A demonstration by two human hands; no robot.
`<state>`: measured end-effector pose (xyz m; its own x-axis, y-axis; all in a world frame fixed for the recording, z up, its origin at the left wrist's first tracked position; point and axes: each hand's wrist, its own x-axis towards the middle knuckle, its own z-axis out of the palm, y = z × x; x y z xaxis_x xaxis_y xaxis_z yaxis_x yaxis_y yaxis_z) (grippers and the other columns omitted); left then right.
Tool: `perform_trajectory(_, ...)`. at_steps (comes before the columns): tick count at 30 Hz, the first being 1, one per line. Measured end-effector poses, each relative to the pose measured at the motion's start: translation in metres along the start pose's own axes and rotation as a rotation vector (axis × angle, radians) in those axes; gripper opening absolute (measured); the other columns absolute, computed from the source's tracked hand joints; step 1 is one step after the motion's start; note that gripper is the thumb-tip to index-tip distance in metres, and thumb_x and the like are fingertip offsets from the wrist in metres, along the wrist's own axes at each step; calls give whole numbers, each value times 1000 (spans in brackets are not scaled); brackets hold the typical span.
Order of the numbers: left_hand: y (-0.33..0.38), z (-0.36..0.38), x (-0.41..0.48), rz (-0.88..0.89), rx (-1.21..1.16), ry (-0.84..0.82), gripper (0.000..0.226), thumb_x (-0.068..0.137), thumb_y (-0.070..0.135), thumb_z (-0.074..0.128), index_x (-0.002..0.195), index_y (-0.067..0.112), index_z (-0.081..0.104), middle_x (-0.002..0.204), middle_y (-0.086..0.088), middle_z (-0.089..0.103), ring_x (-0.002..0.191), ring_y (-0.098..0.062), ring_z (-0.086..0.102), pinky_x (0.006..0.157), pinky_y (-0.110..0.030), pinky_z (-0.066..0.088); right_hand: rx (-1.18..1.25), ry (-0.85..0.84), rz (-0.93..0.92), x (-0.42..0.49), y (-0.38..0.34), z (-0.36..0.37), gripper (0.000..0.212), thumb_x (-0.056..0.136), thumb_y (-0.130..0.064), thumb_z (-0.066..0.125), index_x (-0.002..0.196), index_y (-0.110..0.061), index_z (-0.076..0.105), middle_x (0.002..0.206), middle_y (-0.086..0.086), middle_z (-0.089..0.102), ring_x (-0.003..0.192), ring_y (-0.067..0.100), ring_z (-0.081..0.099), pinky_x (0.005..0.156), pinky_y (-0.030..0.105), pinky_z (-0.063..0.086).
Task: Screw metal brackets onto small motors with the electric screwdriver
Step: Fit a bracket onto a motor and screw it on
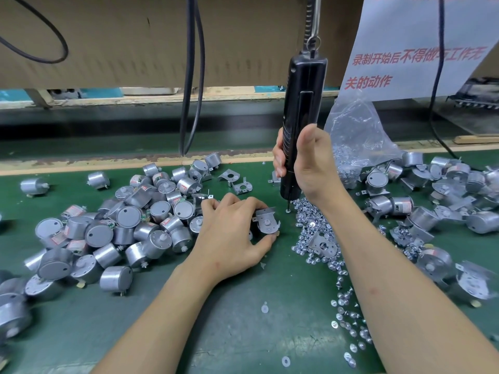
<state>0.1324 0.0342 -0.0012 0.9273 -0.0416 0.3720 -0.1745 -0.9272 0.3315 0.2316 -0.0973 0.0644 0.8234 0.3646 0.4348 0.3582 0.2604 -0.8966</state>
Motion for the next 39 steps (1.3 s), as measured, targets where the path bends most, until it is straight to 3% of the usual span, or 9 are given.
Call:
perform_trajectory(14,-4,1,2,7,-44,-8,44,77,63,68,111,36,60,97,21,59,97,-5,45,80,-29,16,29,13,-23,-1,-8,5,87,59,-93,58,77,-8,54,55,-3,53,44,17,48,50,27,43)
perform_trajectory(21,-6,1,2,3,-68,-2,45,76,64,70,110,36,61,92,17,61,96,-5,46,81,-31,18,123,22,-103,0,-23,13,77,65,-87,60,79,-11,57,56,-3,53,42,18,48,49,29,43)
perform_trajectory(39,-5,1,1,13,-85,38,52,75,62,73,115,29,64,84,14,59,94,-7,45,82,-33,20,152,26,-73,-6,-18,32,79,62,-86,63,78,-9,55,55,-3,53,42,18,48,47,29,42)
